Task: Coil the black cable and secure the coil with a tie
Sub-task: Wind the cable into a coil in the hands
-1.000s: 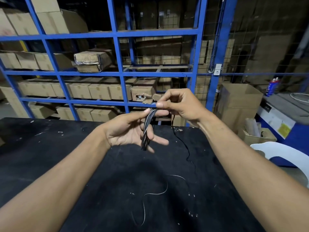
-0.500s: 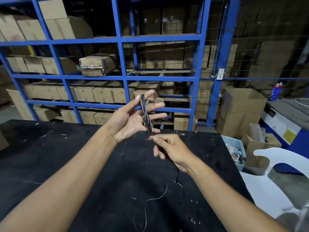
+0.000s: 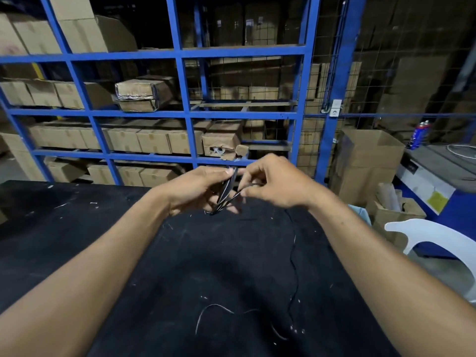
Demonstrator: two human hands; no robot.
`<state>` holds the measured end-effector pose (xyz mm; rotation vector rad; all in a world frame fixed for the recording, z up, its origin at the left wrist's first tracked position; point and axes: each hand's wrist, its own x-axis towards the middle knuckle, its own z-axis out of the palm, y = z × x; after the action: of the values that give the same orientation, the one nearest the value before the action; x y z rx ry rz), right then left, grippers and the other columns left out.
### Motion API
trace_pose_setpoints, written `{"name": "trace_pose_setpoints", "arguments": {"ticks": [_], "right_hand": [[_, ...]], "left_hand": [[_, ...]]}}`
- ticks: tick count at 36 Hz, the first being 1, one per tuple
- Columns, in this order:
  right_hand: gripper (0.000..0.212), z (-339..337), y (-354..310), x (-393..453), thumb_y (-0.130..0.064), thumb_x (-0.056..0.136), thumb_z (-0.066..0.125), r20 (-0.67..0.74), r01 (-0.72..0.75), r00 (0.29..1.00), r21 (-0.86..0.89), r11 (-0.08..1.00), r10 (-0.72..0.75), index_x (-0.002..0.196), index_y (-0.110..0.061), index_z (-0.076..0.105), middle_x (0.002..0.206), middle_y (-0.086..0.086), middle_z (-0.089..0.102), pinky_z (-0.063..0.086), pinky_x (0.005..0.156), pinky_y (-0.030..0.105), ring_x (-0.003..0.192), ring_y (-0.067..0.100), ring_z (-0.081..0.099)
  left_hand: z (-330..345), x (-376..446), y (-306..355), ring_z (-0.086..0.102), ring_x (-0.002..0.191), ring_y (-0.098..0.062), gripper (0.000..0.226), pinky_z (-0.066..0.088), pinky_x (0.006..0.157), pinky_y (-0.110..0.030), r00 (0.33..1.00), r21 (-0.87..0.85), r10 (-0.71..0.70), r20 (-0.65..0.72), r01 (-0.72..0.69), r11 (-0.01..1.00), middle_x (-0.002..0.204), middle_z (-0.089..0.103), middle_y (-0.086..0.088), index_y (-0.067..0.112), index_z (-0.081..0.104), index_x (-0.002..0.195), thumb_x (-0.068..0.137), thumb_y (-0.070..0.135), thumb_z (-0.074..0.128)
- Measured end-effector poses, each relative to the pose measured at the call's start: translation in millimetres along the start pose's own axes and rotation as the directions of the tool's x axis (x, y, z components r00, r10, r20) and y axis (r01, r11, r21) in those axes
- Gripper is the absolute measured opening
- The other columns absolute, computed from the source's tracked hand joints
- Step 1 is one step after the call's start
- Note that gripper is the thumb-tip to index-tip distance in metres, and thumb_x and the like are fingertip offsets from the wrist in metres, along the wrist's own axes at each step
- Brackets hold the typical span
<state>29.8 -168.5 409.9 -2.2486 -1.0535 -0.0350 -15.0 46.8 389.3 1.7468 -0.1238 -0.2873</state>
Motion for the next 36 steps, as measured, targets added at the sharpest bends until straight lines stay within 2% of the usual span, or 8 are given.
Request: {"name": "trace_pose_setpoints", "arguments": {"ticks": [2,5,9,14,20,22,29,36], "right_hand": [[0.007,-9.7,-1.1,4.1,-0.015,0.083,0.087,-0.002,0.039,0.999,0.019,0.999,-0.039,0.084,-0.022,0.084,0.075,-0.011,0.078,0.048,0.063,0.024,0.067,-0.005,0.06],[0.01,-21.5,1.3,8.5,-0.013,0.08,0.09,0.038,0.099,0.994,0.146,0.984,-0.106,0.086,-0.016,0.083,0.066,0.001,0.068,0.048,0.064,0.025,0.063,0.006,0.056],[0.014,-32.5,16.8,13.7,-0.002,0.083,0.085,0.036,0.116,0.988,0.488,0.865,-0.153,0.095,-0.004,0.079,0.071,0.016,0.058,0.052,0.07,0.03,0.068,0.022,0.058],[0.013,-16.3,40.1,15.8,-0.004,0.079,0.079,0.109,-0.036,0.989,0.84,0.542,-0.103,0.089,-0.012,0.078,0.075,0.002,0.069,0.055,0.075,0.026,0.071,0.014,0.065],[0.016,27.1,59.2,12.5,0.001,0.093,0.068,0.049,-0.052,0.999,0.957,0.287,0.017,0.099,-0.009,0.08,0.08,0.003,0.077,0.05,0.062,0.017,0.061,0.005,0.063],[0.021,47.4,62.1,8.6,-0.008,0.089,0.074,0.066,-0.085,0.993,0.973,0.216,0.095,0.11,-0.008,0.08,0.081,0.004,0.074,0.051,0.07,0.024,0.065,0.009,0.062],[0.022,106.1,50.5,-7.2,-0.003,0.104,0.055,0.118,-0.198,0.946,0.948,0.251,0.301,0.114,-0.004,0.075,0.076,0.007,0.078,0.047,0.049,0.018,0.055,0.012,0.062],[0.027,106.3,30.6,-25.3,-0.017,0.107,0.058,0.162,-0.259,0.963,0.778,0.572,0.216,0.128,-0.011,0.074,0.067,0.007,0.067,0.035,0.053,0.02,0.049,0.011,0.042]], "left_hand": [[2.1,-0.4,1.5,0.075,0.111,-0.045,0.048,0.041,0.074,-0.044,0.997,0.063,-0.042,0.069,0.037,0.997,0.116,0.078,-0.028,0.011,0.062,0.133,0.107,0.049,0.048],[0.7,-3.3,3.3,0.077,0.108,-0.043,0.067,0.049,0.065,-0.034,0.974,0.055,-0.1,0.204,0.09,0.994,0.112,0.078,-0.029,0.006,0.041,0.141,0.099,0.057,0.054],[-5.7,-10.8,4.7,0.072,0.11,-0.053,0.076,0.066,0.081,-0.044,0.925,-0.166,-0.06,0.375,0.131,0.977,0.105,0.078,-0.031,0.011,0.041,0.156,0.097,0.053,0.064],[-7.6,-9.0,-3.2,0.075,0.109,-0.046,0.056,0.046,0.107,-0.07,0.843,-0.293,0.075,0.533,0.101,0.951,0.097,0.08,-0.024,0.022,0.044,0.159,0.108,0.044,0.048],[-3.5,-2.4,-12.8,0.073,0.115,-0.046,0.06,0.029,0.11,-0.08,0.819,-0.511,0.232,0.525,0.086,0.855,0.114,0.079,-0.024,0.018,0.034,0.164,0.109,0.04,0.047],[-1.8,0.1,-12.2,0.068,0.123,-0.046,0.058,0.027,0.108,-0.081,0.829,-0.561,0.279,0.486,0.051,0.826,0.124,0.076,-0.023,0.021,0.033,0.164,0.109,0.04,0.043],[-6.0,10.0,-14.1,0.066,0.129,-0.044,0.053,0.033,0.106,-0.081,0.928,-0.668,0.293,0.229,-0.07,0.741,0.125,0.077,-0.016,0.025,0.038,0.162,0.112,0.043,0.03],[-24.0,11.4,-7.9,0.062,0.131,-0.047,0.044,0.053,0.09,-0.077,0.977,-0.635,0.202,-0.074,-0.202,0.746,0.144,0.065,-0.021,0.031,0.055,0.151,0.111,0.043,0.039]]}}
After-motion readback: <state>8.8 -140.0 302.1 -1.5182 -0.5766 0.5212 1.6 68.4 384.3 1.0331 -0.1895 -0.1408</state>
